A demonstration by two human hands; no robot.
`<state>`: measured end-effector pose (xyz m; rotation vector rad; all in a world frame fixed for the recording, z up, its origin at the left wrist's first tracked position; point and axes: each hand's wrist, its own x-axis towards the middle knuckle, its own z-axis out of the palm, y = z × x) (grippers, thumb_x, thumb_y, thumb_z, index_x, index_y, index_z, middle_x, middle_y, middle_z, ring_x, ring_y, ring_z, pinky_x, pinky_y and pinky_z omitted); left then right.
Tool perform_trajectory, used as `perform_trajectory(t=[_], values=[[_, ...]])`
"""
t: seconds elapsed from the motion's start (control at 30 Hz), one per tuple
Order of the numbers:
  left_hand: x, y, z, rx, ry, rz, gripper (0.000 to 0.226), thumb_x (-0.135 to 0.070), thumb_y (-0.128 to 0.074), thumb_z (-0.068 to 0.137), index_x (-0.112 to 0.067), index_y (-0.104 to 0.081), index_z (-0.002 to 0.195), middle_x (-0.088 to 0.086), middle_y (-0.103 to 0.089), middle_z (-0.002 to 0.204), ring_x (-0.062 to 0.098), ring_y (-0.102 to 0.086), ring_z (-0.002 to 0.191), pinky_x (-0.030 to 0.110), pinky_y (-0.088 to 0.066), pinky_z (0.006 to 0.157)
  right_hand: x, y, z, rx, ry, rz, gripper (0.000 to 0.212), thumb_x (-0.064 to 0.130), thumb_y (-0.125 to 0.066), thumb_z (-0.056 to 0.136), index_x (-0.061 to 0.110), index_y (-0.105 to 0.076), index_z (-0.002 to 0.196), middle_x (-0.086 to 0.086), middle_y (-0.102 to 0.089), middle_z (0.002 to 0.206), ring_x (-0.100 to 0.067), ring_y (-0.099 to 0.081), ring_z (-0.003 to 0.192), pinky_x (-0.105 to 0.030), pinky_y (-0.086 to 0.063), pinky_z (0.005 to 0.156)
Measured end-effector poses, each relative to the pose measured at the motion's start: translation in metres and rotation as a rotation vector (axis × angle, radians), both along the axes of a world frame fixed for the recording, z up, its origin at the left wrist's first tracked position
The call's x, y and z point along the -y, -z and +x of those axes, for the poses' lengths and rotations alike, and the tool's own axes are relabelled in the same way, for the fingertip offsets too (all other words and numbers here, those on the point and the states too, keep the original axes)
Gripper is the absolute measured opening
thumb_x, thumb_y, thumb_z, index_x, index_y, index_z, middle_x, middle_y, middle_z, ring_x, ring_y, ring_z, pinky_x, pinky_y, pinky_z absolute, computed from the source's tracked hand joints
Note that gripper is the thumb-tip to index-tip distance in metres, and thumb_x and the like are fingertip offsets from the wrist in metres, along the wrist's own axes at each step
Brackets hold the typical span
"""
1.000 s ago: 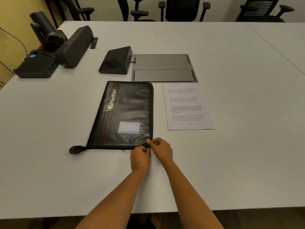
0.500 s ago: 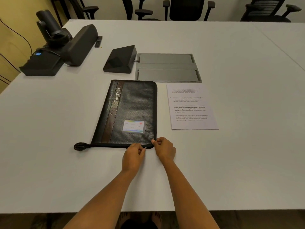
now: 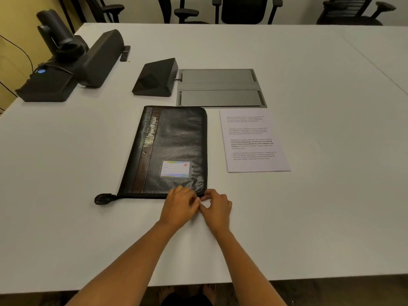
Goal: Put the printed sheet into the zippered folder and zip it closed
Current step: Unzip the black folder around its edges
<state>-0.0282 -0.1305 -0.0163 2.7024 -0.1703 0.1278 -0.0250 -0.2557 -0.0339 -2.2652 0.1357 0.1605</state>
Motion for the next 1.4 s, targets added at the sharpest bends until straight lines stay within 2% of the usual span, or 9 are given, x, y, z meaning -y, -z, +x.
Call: perform_trajectory(t=[0.3,0.33,0.4,0.43,0.5,0.63,0.93,1.07,1.4], values=[[0.006,-0.009,0.029,0.027,0.256,0.006,0.033,-0.037,-0.056,0.089,-0.009,-0.063,0.076,0.002,-0.062,0.083,0.016,-0.058,0.077,0.025,-0.047,0.071,-0.002,0.002,-0.004,0.044,0.100,0.042,0.012,0.013,-0.053,0.088,0.017,-0.065,0.088,0.000,-0.066,0.077,-0.018,-0.055,0.077,-0.025,-0.036,0.080],[0.006,-0.008,0.032,0.007,0.290,-0.003,0.028,-0.036,-0.054,0.090,-0.011,-0.062,0.081,0.001,-0.063,0.089,0.016,-0.059,0.083,0.028,-0.049,0.077,-0.001,0.002,-0.004,0.053,0.118,0.059,0.013,0.012,-0.053,0.088,0.016,-0.066,0.088,-0.001,-0.067,0.076,-0.018,-0.056,0.075,-0.028,-0.042,0.081],[0.004,-0.004,0.038,-0.096,0.357,0.030,0.023,-0.037,-0.049,0.091,-0.019,-0.058,0.103,-0.002,-0.059,0.123,0.018,-0.051,0.120,0.038,-0.041,0.103,-0.001,0.002,-0.004,0.057,0.124,0.053,0.015,0.010,-0.053,0.088,0.013,-0.067,0.089,-0.004,-0.069,0.079,-0.020,-0.059,0.076,-0.031,-0.045,0.083],[0.003,-0.003,0.042,-0.179,0.384,0.079,0.029,-0.038,-0.045,0.093,-0.024,-0.053,0.116,-0.006,-0.045,0.143,0.017,-0.033,0.138,0.044,-0.026,0.115,-0.002,0.002,-0.004,0.061,0.112,0.036,0.015,0.009,-0.052,0.089,0.013,-0.067,0.090,-0.004,-0.070,0.080,-0.021,-0.060,0.077,-0.031,-0.043,0.085],[-0.001,-0.001,0.049,-0.303,0.425,0.194,0.038,-0.040,-0.037,0.096,-0.030,-0.043,0.131,-0.012,-0.018,0.157,0.015,-0.005,0.147,0.051,-0.006,0.119,-0.001,0.001,-0.003,0.079,0.094,0.005,0.014,0.012,-0.053,0.090,0.015,-0.066,0.091,-0.002,-0.070,0.084,-0.019,-0.061,0.079,-0.029,-0.040,0.086],[-0.006,-0.002,0.056,-0.346,0.479,0.272,0.044,-0.032,-0.037,0.095,-0.026,-0.034,0.138,-0.010,-0.012,0.158,0.018,-0.002,0.148,0.052,-0.009,0.118,0.011,-0.003,0.014,0.146,0.129,-0.038,0.013,0.026,-0.056,0.091,0.018,-0.066,0.092,0.003,-0.072,0.089,-0.017,-0.063,0.083,-0.030,-0.039,0.082],[-0.004,-0.007,0.057,-0.414,0.421,0.238,0.052,-0.028,-0.025,0.102,-0.021,-0.007,0.150,-0.005,-0.007,0.159,0.014,-0.005,0.147,0.039,-0.005,0.119,0.000,0.004,-0.006,0.208,0.133,-0.063,0.011,0.024,-0.059,0.089,0.021,-0.070,0.092,0.004,-0.071,0.085,-0.017,-0.056,0.081,-0.026,-0.037,0.076],[0.000,-0.010,0.058,-0.438,0.411,0.275,0.052,-0.029,-0.024,0.102,-0.019,-0.006,0.150,-0.003,-0.005,0.159,0.014,-0.005,0.147,0.038,-0.004,0.119,-0.014,0.004,-0.020,0.161,0.113,0.083,0.009,0.019,-0.061,0.088,0.015,-0.069,0.090,-0.001,-0.070,0.086,-0.018,-0.058,0.081,-0.024,-0.043,0.072],[0.008,-0.014,0.060,-0.480,0.387,0.307,0.051,-0.027,-0.026,0.102,-0.018,-0.010,0.150,0.000,-0.005,0.160,0.017,-0.003,0.147,0.044,-0.004,0.120,-0.011,-0.003,-0.015,0.060,0.005,0.081,0.015,0.022,-0.061,0.087,0.010,-0.069,0.092,-0.005,-0.071,0.091,-0.017,-0.061,0.086,-0.022,-0.044,0.073]])
